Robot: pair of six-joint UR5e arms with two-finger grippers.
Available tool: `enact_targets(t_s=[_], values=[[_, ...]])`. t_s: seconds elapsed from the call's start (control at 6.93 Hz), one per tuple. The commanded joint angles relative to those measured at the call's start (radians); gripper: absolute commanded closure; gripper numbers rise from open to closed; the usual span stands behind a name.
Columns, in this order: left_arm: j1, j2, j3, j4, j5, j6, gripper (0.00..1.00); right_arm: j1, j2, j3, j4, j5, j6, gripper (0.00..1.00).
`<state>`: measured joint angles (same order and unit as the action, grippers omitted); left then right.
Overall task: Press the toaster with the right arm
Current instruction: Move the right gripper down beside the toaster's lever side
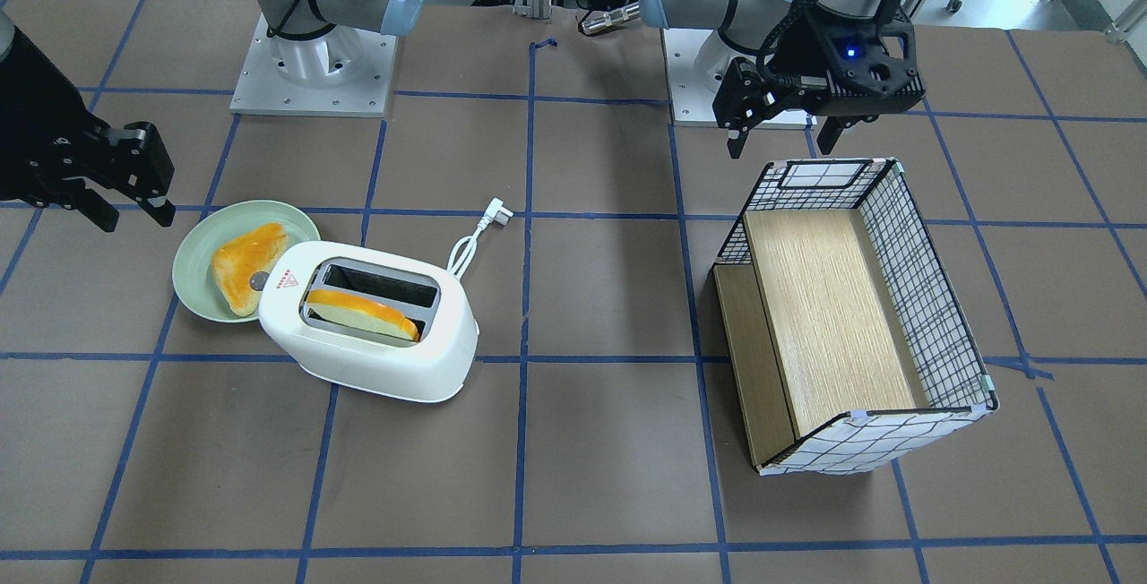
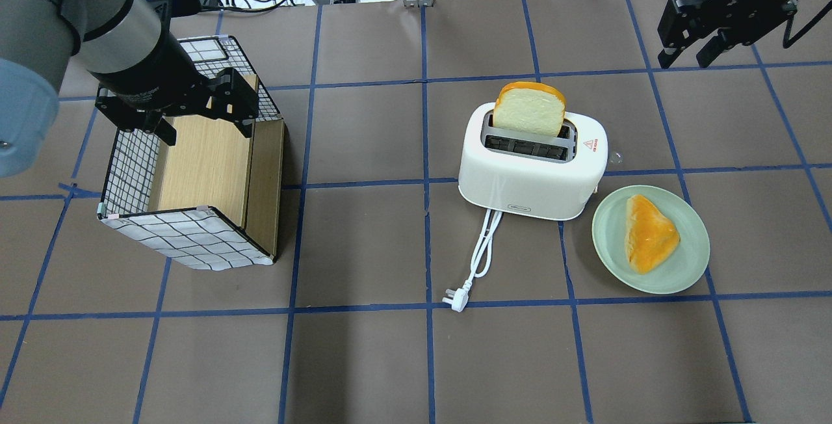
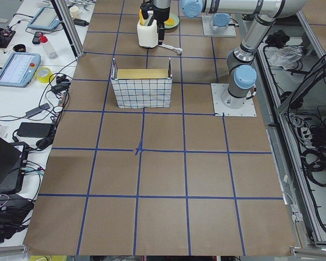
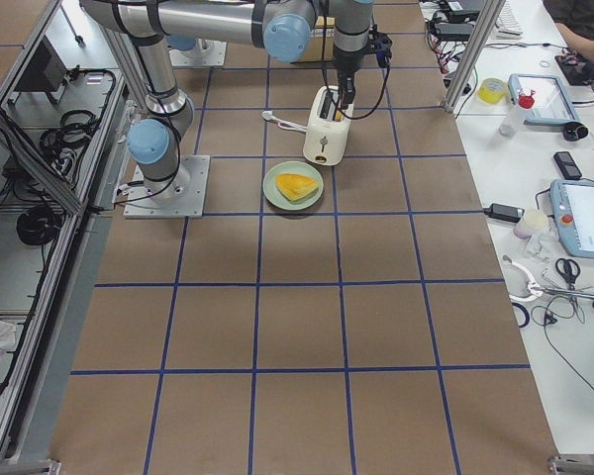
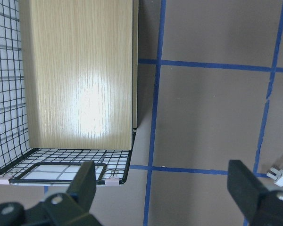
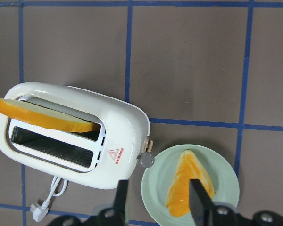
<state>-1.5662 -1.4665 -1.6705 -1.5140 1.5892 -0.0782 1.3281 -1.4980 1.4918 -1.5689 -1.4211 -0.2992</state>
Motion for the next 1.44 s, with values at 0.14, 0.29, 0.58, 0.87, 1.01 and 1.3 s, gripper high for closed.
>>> enact_targets(t_s=[0.14,0.29,0.58,0.87,1.01,1.3], values=[[0.0,0.0,0.0,0.0,0.0,0.0,0.0,-0.067,0.009,0.094,-0.013,0.158,-0.162,0.89],[0.0,0.0,0.0,0.0,0.0,0.0,0.0,-0.108,0.015,0.12,-0.007,0.186,-0.199,0.93],[0.0,0.0,0.0,0.0,0.0,0.0,0.0,-0.132,0.028,0.178,-0.016,0.278,-0.274,0.94],[0.0,0.0,0.0,0.0,0.0,0.0,0.0,-0.154,0.067,0.217,-0.019,0.353,-0.32,0.97],[0.0,0.0,0.0,0.0,-0.002,0.0,0.0,-0.173,0.076,0.217,-0.02,0.353,-0.324,0.97],[0.0,0.0,0.0,0.0,0.0,0.0,0.0,-0.178,0.099,0.229,-0.078,0.353,-0.311,0.97]])
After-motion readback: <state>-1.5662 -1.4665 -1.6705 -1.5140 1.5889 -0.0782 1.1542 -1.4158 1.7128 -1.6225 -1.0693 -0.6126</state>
